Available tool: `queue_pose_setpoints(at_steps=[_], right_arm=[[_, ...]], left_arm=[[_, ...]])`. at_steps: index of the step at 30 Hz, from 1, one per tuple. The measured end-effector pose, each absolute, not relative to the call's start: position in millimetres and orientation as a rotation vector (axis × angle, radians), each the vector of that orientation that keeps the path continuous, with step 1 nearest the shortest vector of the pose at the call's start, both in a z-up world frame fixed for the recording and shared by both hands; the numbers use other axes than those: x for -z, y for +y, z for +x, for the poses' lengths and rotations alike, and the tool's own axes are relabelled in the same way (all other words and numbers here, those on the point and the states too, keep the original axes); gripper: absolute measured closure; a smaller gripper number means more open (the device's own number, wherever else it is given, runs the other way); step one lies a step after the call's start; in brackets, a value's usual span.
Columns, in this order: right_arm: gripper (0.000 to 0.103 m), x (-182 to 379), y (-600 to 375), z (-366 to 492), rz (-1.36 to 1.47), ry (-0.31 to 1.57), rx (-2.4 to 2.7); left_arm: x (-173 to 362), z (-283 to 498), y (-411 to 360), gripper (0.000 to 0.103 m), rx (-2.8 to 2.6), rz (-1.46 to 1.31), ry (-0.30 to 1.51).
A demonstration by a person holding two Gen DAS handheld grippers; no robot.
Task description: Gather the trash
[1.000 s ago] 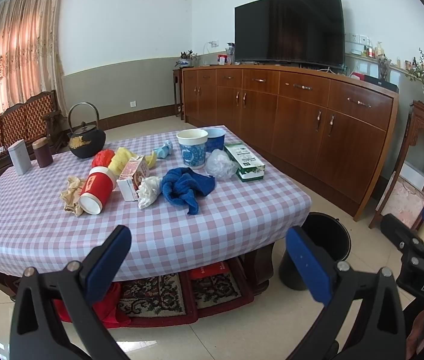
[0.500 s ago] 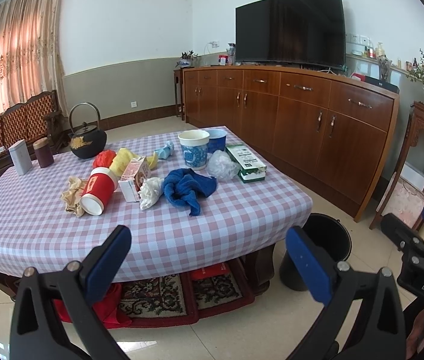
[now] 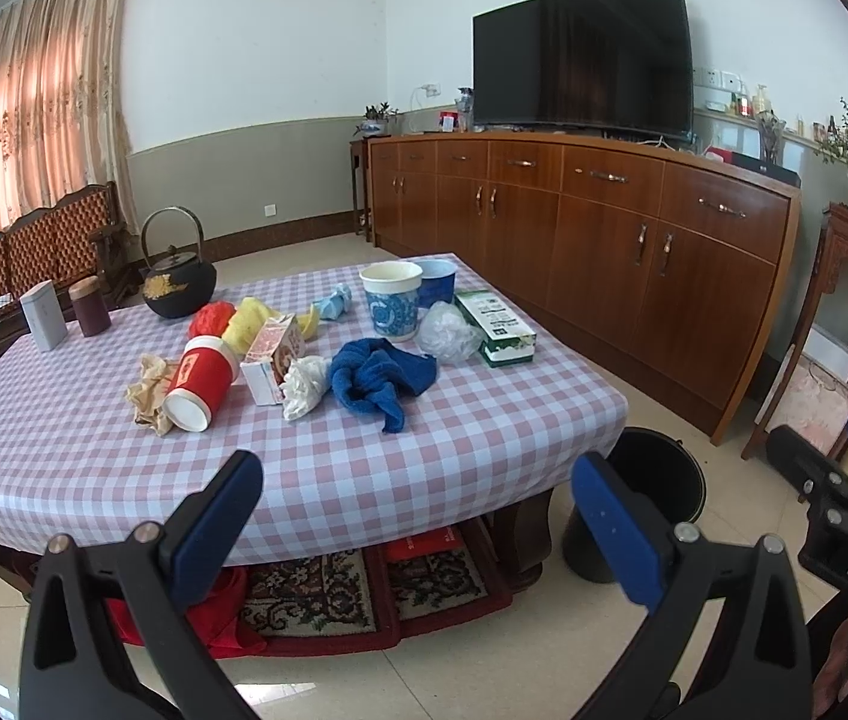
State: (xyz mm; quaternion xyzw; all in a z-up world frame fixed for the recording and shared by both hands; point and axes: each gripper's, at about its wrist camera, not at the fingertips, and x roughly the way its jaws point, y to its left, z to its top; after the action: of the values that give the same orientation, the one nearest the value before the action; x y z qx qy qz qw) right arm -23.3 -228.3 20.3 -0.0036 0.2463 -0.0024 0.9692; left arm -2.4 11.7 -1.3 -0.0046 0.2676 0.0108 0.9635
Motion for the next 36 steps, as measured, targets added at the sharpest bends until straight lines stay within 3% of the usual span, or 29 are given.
queue_pose_setpoints(at_steps=[18,36], right_arm=[[0.000,-15,-228,-13,0.059,0.503,-0.069],[0.000,9,-107,81,-0.082,0.576,-0.362]], left_arm=[[10,6,39,0.000,-0.068,-0.034,0.566],[55,52,154,0.000,-0.268,-0.135,0.650]])
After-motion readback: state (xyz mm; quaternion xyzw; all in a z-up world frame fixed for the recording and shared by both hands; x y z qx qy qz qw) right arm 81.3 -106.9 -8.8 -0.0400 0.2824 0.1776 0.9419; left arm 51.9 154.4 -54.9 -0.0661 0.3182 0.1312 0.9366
